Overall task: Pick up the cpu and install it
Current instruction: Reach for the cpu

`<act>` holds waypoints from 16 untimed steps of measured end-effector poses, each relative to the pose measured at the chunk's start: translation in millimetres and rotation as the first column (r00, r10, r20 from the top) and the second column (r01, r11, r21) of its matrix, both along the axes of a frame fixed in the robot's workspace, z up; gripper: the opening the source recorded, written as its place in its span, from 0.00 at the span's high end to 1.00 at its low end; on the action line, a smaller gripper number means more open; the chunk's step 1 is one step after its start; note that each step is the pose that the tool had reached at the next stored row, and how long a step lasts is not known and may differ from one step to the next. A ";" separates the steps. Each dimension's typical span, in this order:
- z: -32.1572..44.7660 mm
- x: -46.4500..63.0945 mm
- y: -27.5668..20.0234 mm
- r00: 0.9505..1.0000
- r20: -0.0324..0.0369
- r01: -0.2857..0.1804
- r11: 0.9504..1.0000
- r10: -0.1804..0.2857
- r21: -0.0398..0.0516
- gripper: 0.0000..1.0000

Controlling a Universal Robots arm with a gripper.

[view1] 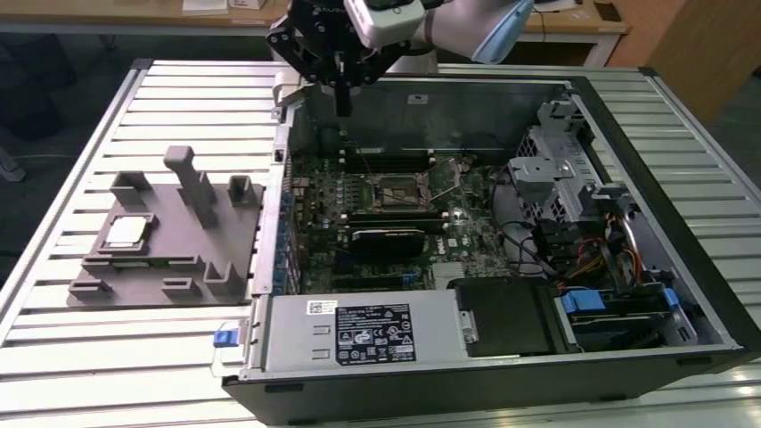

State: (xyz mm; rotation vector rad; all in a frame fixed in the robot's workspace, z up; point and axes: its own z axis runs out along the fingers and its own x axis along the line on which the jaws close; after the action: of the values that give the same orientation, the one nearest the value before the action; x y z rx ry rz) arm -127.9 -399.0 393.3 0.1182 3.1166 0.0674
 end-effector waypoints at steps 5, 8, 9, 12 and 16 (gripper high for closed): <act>0.0 -6.4 0.0 1.000 0.001 0.000 1.000 0.000 0.000 0.89; -0.1 -11.0 0.0 1.000 0.001 0.000 1.000 0.000 0.000 0.89; -0.1 -12.4 0.0 1.000 0.001 0.000 1.000 0.000 0.000 0.89; -0.2 -16.2 0.0 1.000 0.001 0.000 1.000 0.000 0.000 0.89; -0.7 -23.4 0.0 1.000 0.001 0.000 1.000 0.000 0.000 0.89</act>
State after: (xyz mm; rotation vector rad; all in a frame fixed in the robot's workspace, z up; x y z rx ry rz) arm -151.3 -398.9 392.6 0.1183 3.1158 0.0675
